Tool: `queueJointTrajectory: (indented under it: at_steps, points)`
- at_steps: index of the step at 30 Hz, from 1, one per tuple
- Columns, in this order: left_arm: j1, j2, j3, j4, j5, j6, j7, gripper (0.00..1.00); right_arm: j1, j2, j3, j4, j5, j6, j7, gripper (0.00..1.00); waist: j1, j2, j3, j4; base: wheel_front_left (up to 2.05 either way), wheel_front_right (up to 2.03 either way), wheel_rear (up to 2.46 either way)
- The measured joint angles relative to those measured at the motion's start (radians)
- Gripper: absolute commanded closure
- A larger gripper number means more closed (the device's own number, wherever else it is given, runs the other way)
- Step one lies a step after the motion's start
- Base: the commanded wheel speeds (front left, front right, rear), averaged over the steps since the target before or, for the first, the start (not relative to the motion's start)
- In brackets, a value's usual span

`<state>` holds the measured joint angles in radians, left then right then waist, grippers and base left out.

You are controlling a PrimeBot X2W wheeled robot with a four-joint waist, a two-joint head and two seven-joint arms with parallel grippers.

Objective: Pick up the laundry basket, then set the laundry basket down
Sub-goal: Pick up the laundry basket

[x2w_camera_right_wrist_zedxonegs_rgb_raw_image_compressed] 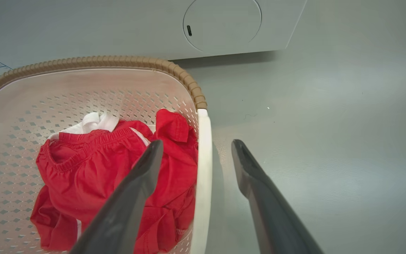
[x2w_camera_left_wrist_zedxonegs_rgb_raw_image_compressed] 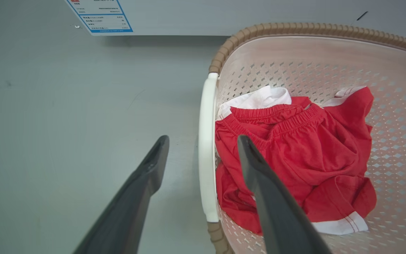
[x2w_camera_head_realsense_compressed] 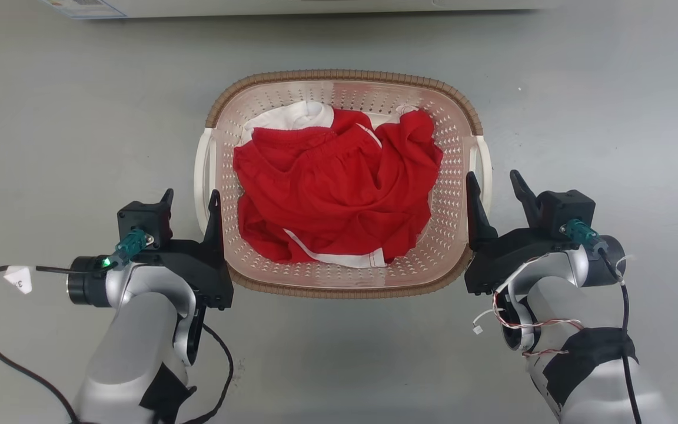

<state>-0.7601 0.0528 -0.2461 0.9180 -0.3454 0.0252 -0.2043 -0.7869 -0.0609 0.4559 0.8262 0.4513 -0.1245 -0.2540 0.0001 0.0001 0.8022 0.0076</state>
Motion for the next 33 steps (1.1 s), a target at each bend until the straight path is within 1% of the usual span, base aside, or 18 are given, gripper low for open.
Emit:
queueJointTrajectory:
  at_steps: [6, 13, 16, 25, 33]
  points:
    - [-0.022, -0.001, -0.008, 0.044, 0.0, -0.016, 0.0, 0.0, -0.024, -0.001, 0.011, 0.019, 0.012, 0.0, 0.0, 0.0, 0.0, 0.0, 0.035, 0.0, 0.0, 0.0, 0.0]
    - [-0.045, -0.006, -0.01, 0.093, -0.005, -0.018, 0.0, 0.0, -0.048, -0.002, 0.037, 0.034, 0.028, 0.0, 0.0, 0.0, 0.0, 0.0, 0.066, 0.002, 0.0, 0.0, 0.0]
    - [-0.058, -0.007, -0.01, 0.11, -0.005, -0.026, 0.0, 0.0, -0.058, -0.002, 0.048, 0.046, 0.043, 0.0, 0.0, 0.0, 0.0, 0.0, 0.077, 0.003, 0.0, 0.0, 0.0]
    - [-0.094, -0.013, -0.019, 0.153, -0.007, -0.035, -0.001, 0.0, -0.062, -0.002, 0.087, 0.088, 0.074, 0.0, -0.002, 0.0, 0.0, -0.0001, 0.091, 0.008, 0.0, 0.0, 0.0]
    - [-0.124, -0.015, -0.04, 0.184, -0.005, -0.044, -0.002, 0.0, -0.073, -0.002, 0.113, 0.108, 0.127, 0.0, -0.002, 0.0, 0.0, -0.0001, 0.101, 0.01, 0.0, 0.0, 0.0]
